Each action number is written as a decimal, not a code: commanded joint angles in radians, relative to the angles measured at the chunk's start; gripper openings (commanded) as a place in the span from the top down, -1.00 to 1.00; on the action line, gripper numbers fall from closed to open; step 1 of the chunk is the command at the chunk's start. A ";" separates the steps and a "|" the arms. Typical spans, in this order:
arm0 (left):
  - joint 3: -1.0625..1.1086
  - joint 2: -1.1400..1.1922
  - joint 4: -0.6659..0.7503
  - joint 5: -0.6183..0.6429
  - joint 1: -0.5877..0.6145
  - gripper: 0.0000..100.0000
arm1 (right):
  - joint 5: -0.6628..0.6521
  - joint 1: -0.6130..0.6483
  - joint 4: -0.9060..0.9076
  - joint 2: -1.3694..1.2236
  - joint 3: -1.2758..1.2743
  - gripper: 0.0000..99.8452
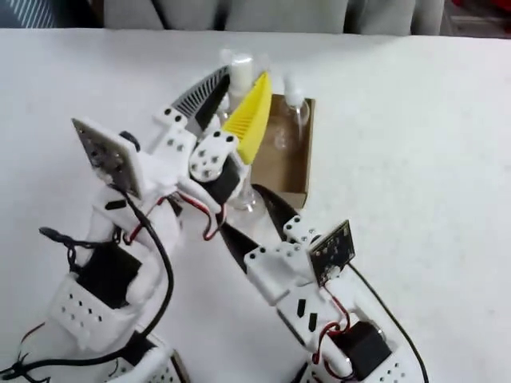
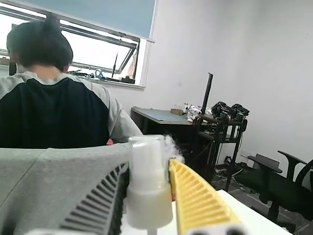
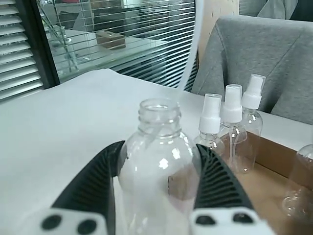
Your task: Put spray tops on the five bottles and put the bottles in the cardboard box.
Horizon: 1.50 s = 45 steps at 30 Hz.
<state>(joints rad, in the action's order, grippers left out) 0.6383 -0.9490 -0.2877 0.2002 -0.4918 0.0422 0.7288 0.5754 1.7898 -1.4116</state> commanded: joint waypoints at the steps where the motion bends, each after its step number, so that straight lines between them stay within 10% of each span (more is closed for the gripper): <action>1: 0.012 -0.024 0.037 0.017 0.007 0.96 | 0.009 0.008 -0.019 0.008 0.006 0.97; 45: 0.439 -0.460 -0.227 0.009 -0.036 0.96 | 0.006 0.007 0.001 0.008 0.011 0.97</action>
<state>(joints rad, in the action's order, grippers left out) 1.0388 -1.3280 -0.5163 0.2110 -0.5178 0.0437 0.7334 0.5769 1.7883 -1.4208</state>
